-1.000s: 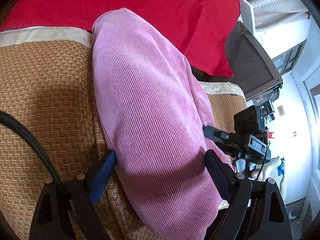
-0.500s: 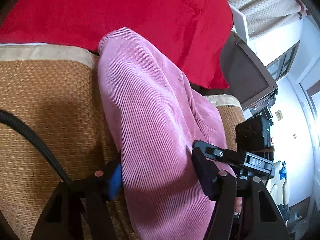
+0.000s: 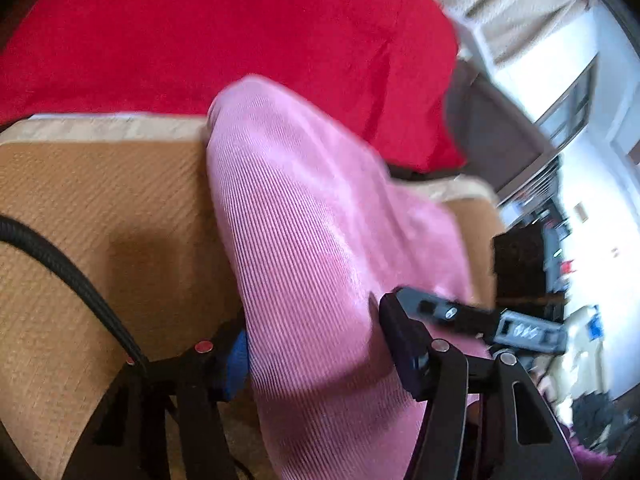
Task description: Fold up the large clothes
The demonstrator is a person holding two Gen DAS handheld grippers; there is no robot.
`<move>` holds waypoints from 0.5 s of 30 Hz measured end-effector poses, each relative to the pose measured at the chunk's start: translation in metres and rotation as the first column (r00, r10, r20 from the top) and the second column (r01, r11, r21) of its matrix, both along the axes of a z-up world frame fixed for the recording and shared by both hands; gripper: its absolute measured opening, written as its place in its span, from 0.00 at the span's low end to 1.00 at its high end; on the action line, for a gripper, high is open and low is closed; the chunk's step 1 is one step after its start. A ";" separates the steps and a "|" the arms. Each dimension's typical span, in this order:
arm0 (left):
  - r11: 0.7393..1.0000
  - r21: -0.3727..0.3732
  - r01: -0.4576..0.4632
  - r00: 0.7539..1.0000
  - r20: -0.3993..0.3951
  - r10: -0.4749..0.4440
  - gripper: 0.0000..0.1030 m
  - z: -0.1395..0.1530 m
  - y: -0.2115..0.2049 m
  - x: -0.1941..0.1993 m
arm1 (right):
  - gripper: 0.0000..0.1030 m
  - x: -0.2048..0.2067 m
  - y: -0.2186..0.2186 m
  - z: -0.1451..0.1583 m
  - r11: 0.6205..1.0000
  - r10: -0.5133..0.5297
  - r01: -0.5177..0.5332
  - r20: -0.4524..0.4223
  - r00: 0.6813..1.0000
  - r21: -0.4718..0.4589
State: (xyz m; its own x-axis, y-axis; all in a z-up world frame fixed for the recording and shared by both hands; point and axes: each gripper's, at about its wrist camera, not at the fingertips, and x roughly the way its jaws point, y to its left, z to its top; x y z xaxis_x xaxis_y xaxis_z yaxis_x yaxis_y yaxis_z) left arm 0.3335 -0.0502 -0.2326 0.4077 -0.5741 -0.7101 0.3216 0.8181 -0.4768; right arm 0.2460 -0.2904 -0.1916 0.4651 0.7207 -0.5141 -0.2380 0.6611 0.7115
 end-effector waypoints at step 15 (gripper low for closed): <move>0.981 0.176 -0.088 0.988 0.140 0.064 0.79 0.035 0.003 -0.002 | 0.65 -0.016 -0.026 0.019 0.975 -0.164 0.160 -0.018 0.986 -0.152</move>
